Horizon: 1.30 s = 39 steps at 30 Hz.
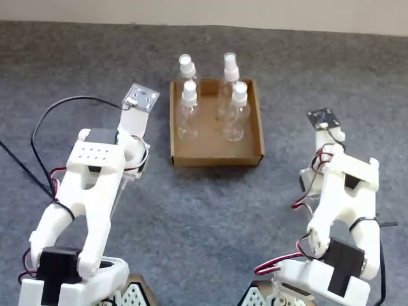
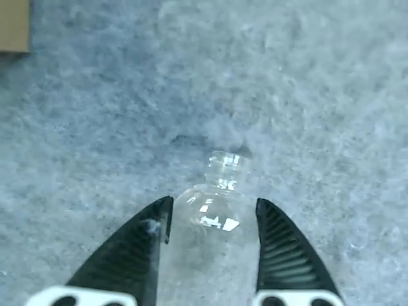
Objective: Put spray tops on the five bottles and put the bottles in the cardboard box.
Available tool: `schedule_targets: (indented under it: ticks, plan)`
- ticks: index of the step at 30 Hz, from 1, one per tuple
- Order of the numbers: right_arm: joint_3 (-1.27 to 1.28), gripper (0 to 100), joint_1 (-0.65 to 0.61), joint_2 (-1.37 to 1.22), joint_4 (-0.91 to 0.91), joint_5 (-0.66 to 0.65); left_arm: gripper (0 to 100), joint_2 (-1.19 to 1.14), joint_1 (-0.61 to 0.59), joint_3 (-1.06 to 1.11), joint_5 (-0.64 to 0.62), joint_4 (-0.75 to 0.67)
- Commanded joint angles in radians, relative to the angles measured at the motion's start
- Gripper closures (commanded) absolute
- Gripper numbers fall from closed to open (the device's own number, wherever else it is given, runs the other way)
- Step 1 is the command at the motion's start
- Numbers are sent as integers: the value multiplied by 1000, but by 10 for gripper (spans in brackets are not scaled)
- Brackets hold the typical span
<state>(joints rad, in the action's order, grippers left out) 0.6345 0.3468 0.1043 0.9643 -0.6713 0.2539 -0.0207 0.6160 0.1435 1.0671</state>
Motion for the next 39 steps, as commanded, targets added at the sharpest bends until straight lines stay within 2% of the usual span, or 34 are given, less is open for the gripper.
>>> schedule_targets:
  ticks: [1, 4, 10, 17, 20, 23, 26, 28, 32, 39]
  plan:
    - [5, 889, 45, -8, -5, 3, 973, 39, -7, -35, -46, 11]
    - [5, 878, 48, -7, -5, 3, 973, 31, -8, -35, -57, 9]
    - [5, 781, 48, -2, -5, 2, 972, 33, -7, -38, -63, 12]
    - [4, 779, 50, 4, -5, 2, 969, 30, -7, -30, -166, 9]
    - [-39, 779, 50, 4, 13, 5, 969, 33, -7, 25, -173, -51]
    - [-113, 779, 50, 4, 148, 8, 969, 38, -7, 84, -173, -115]
    - [-217, 776, 44, 4, 346, 8, 969, 38, -8, 97, -173, -121]
    - [-271, 776, 50, 1, 414, 9, 969, 38, -8, 99, -173, -123]
    - [-305, 776, 81, -5, 377, 48, 969, 38, -10, 101, -172, -121]
    - [-168, 776, 68, -8, 275, 31, 969, 38, -61, 102, -172, -121]
